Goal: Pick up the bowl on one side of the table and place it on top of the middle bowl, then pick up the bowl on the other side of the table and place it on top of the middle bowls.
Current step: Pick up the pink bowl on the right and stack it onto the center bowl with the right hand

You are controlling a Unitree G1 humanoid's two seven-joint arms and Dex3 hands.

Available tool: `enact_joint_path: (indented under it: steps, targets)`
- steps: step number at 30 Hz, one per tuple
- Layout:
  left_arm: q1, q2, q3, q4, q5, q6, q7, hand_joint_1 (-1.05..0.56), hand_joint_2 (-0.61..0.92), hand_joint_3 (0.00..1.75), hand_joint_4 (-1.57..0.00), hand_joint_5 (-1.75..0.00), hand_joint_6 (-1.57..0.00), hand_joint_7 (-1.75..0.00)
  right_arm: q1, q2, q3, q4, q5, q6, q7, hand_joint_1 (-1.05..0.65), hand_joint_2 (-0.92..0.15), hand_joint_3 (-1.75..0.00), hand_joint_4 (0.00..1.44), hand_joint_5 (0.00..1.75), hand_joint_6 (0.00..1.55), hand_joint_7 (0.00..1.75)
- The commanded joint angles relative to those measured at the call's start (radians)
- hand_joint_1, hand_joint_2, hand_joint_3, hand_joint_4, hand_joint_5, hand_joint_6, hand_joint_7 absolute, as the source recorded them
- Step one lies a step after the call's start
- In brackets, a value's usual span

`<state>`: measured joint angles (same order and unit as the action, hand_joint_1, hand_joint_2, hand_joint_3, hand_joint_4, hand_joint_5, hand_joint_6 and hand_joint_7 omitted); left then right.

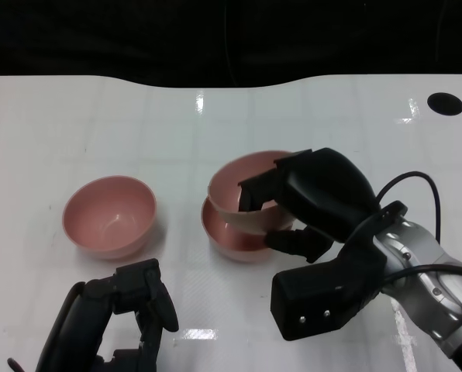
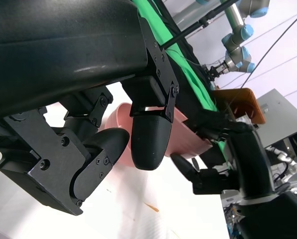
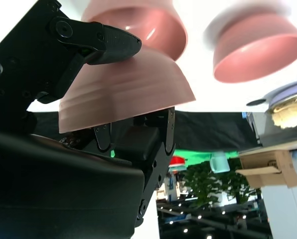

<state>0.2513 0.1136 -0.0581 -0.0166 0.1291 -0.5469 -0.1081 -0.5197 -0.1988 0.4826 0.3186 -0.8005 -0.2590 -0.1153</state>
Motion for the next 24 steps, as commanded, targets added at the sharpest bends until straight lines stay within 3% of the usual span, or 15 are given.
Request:
enact_joint_path:
  steps: [1, 3, 4, 6, 14, 16, 19, 20, 22, 23, 24]
  targets:
    - [0.008, 0.012, 0.002, -0.016, 0.002, -0.006, 0.003, -0.03, 0.27, 1.57, -0.91, -1.73, -0.85, -1.55, -0.032, 0.006, 0.015, 0.04, -0.026, -0.014, -0.052, -0.28, -0.24, -1.38, 1.02, 1.75, 0.82, 1.54]
    - [0.006, 0.012, 0.001, -0.016, 0.006, -0.005, 0.005, -0.02, 0.27, 1.57, -0.9, -1.73, -0.84, -1.54, -0.037, 0.013, 0.021, 0.067, -0.024, -0.021, -0.061, -0.29, -0.24, -1.33, 1.0, 1.75, 0.81, 1.5]
    - [0.006, 0.012, 0.001, -0.015, 0.01, -0.003, 0.007, -0.03, 0.27, 1.56, -0.9, -1.73, -0.84, -1.54, -0.04, 0.018, 0.024, 0.086, -0.019, -0.027, -0.064, -0.28, -0.23, -1.34, 1.01, 1.75, 0.78, 1.65]
    - [0.005, 0.012, 0.001, -0.01, 0.015, -0.006, 0.01, -0.03, 0.28, 1.56, -0.9, -1.74, -0.84, -1.55, -0.046, 0.026, 0.034, 0.118, -0.021, -0.035, -0.079, -0.27, -0.23, -1.36, 1.01, 1.75, 0.76, 1.72]
    - [0.011, 0.006, 0.003, -0.01, 0.026, -0.014, 0.019, -0.03, 0.26, 1.58, -0.91, -1.73, -0.85, -1.55, -0.064, 0.056, 0.073, 0.219, -0.058, -0.025, -0.144, -0.24, -0.24, -1.29, 0.98, 1.75, 0.7, 1.75]
    - [0.015, 0.005, 0.001, -0.017, 0.029, -0.013, 0.021, -0.03, 0.26, 1.58, -0.92, -1.73, -0.86, -1.54, -0.064, 0.062, 0.082, 0.237, -0.061, -0.018, -0.147, -0.24, -0.33, -1.17, 0.97, 1.75, 0.7, 1.66]
    - [0.02, 0.006, -0.001, -0.031, 0.032, 0.002, 0.019, -0.03, 0.25, 1.59, -0.92, -1.73, -0.86, -1.54, -0.065, 0.073, 0.087, 0.281, -0.057, -0.036, -0.178, -0.23, -0.38, -1.1, 0.96, 1.75, 0.67, 1.73]
    - [0.022, 0.006, -0.002, -0.036, 0.034, 0.005, 0.018, -0.04, 0.25, 1.6, -0.91, -1.73, -0.86, -1.55, -0.066, 0.075, 0.087, 0.291, -0.054, -0.04, -0.184, -0.22, -0.39, -1.08, 0.94, 1.75, 0.69, 1.64]
    - [0.029, 0.008, -0.003, -0.052, 0.042, 0.021, 0.017, -0.04, 0.25, 1.6, -0.91, -1.74, -0.85, -1.55, -0.068, 0.078, 0.09, 0.315, -0.05, -0.056, -0.198, -0.22, -0.42, -1.02, 0.9, 1.75, 0.79, 1.28]
    - [0.031, 0.009, -0.004, -0.057, 0.046, 0.023, 0.017, -0.04, 0.26, 1.6, -0.9, -1.74, -0.85, -1.55, -0.071, 0.078, 0.095, 0.321, -0.055, -0.05, -0.19, -0.25, -0.47, -0.91, 0.87, 1.64, 0.82, 1.02]
    - [0.034, 0.008, -0.005, -0.062, 0.048, 0.023, 0.017, -0.04, 0.26, 1.6, -0.9, -1.74, -0.84, -1.55, -0.072, 0.076, 0.1, 0.322, -0.061, -0.041, -0.18, -0.32, -0.57, -0.7, 0.81, 1.35, 0.83, 0.66]
